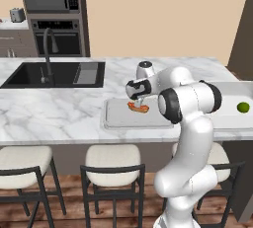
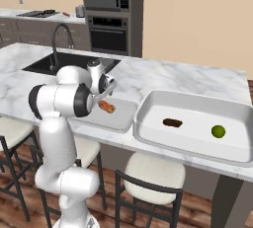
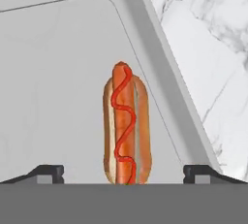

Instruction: Place the cold items (sweet potato and lime) from the fridge in one tupperware on the dining counter. Place the warm items (hot dog and kebab skewer) in the stove area in another tupperware.

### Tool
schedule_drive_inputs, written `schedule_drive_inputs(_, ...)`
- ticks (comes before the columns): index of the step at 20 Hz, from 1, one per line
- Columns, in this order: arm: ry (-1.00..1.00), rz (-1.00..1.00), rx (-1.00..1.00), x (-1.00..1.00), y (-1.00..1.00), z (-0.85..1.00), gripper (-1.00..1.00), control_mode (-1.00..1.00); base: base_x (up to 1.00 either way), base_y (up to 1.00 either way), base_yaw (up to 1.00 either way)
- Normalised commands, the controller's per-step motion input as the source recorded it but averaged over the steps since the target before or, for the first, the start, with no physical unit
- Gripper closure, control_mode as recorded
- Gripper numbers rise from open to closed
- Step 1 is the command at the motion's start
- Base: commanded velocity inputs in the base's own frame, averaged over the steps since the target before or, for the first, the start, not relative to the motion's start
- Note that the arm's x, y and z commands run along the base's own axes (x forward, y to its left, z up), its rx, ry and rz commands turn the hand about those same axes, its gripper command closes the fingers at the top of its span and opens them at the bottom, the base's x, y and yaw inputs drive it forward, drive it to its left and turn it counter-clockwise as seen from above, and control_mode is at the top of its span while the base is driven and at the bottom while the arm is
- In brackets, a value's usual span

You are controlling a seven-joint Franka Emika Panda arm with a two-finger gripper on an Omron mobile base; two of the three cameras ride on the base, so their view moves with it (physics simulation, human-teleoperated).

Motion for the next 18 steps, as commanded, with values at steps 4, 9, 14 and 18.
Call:
schedule_drive_inputs(4, -0.19, -0.02, 0.00, -0.63, 0.00, 0.71, -1.00, -1.00, 0.00, 0.00, 0.00)
schedule_drive_inputs(9, -0.11, -0.09, 0.03, -0.84, 0.00, 0.62, -1.00, -1.00, 0.00, 0.00, 0.00)
schedule_drive_inputs(14, -0.03, -0.17, 0.07, -0.95, -0.04, 0.52, -1.00, -1.00, 0.00, 0.00, 0.00)
schedule_drive_inputs(18, 0.00, -0.18, 0.20, -0.99, -0.09, 0.69, -1.00, -1.00, 0.00, 0.00, 0.00)
